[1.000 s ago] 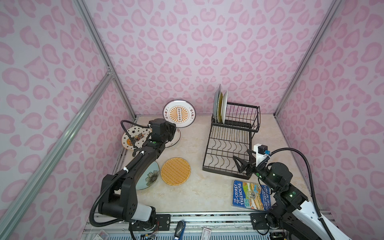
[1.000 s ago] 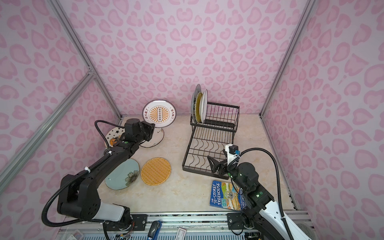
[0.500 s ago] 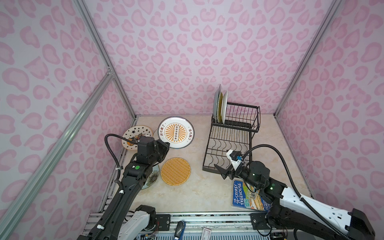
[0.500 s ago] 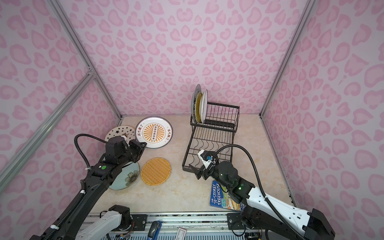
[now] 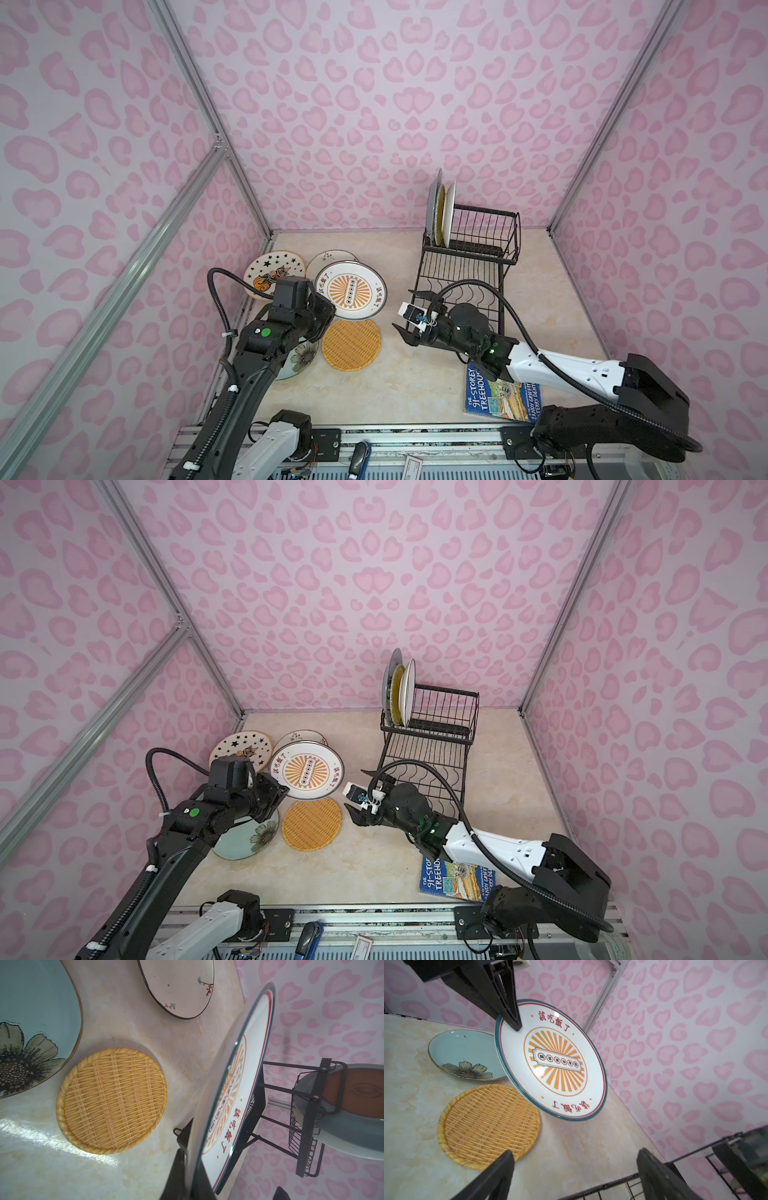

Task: Load the plates into the dish rack
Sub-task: 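Grasp the sunburst plate's rim with the right gripper beside the left gripper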

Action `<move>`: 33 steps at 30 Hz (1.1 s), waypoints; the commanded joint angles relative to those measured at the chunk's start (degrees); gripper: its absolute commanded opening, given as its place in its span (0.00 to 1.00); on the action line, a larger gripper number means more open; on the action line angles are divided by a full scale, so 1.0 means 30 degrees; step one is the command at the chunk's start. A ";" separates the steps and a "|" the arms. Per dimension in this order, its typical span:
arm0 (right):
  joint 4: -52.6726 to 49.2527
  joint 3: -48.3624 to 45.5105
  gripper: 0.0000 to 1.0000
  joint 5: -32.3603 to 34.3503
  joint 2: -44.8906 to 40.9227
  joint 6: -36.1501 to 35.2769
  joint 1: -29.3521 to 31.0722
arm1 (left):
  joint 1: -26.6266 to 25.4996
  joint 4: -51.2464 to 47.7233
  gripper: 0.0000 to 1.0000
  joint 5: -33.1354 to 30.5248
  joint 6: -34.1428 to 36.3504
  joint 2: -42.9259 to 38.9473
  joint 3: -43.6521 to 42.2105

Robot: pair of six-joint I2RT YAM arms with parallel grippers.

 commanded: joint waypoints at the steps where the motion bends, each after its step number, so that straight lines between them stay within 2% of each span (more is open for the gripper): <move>1: 0.0751 0.1064 0.91 -0.1203 0.1350 -0.2302 0.0244 | -0.0325 -0.0825 0.04 -0.0587 -0.0427 0.0578 0.0958; 7: -0.0601 0.3065 0.87 -0.2472 0.3383 -0.3937 0.0692 | -0.0946 -0.2395 0.03 -0.1393 -0.0716 0.1881 0.2486; 10: -0.1607 0.3858 0.82 -0.2093 0.4182 -0.4862 0.0880 | -0.1225 -0.2764 0.04 -0.1607 -0.1088 0.2280 0.2937; 14: -0.1080 0.4255 0.74 -0.1006 0.5163 -0.5291 0.1159 | -0.1665 -0.3366 0.04 -0.1939 -0.1396 0.2891 0.3605; 16: -0.1380 0.4687 0.65 -0.0643 0.5592 -0.5371 0.1227 | -0.1843 -0.3482 0.04 -0.2022 -0.1490 0.3137 0.3781; 19: -0.0999 0.5041 0.59 -0.0133 0.6142 -0.5467 0.1365 | -0.1964 -0.3556 0.04 -0.2036 -0.1769 0.3355 0.3867; 29: -0.0333 0.5796 0.29 0.0266 0.7380 -0.5165 0.1462 | -0.2129 -0.3697 0.04 -0.2193 -0.2043 0.3287 0.3956; 33: -0.0433 0.6002 0.06 0.0350 0.7554 -0.5305 0.1678 | -0.2129 -0.3606 0.04 -0.2055 -0.1970 0.3301 0.4014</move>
